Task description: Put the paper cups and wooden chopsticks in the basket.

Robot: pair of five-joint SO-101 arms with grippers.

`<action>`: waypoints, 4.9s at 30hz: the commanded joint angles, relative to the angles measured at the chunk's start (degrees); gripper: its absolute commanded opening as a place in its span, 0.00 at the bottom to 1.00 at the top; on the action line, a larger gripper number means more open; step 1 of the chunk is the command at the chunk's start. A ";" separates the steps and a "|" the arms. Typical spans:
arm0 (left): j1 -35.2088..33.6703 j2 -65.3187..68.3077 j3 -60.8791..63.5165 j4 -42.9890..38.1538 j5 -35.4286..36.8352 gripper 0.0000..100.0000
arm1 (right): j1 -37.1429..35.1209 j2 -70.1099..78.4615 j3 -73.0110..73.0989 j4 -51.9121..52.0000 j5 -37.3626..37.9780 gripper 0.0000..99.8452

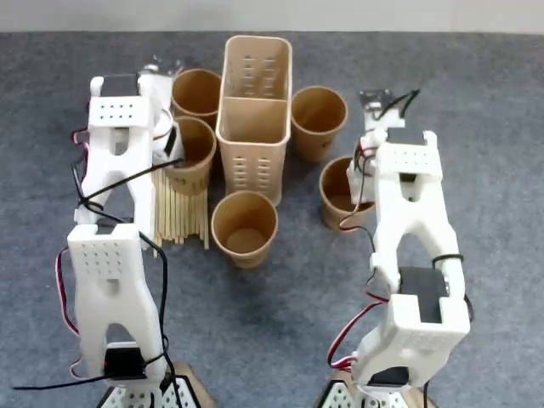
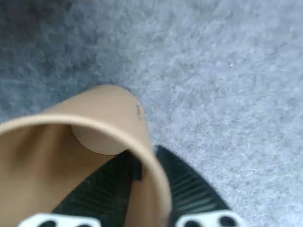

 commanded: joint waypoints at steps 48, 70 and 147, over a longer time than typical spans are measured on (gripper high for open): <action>17.45 -16.22 -12.18 -18.20 9.05 0.13 | -1.80 -0.84 -51.12 32.13 -0.18 0.00; 16.22 -15.69 -12.09 -37.63 8.62 0.20 | -3.82 -1.01 -63.34 24.04 -5.54 0.00; 2.86 6.29 -22.37 -34.90 12.22 0.20 | -3.03 34.86 -87.34 24.57 -7.47 0.24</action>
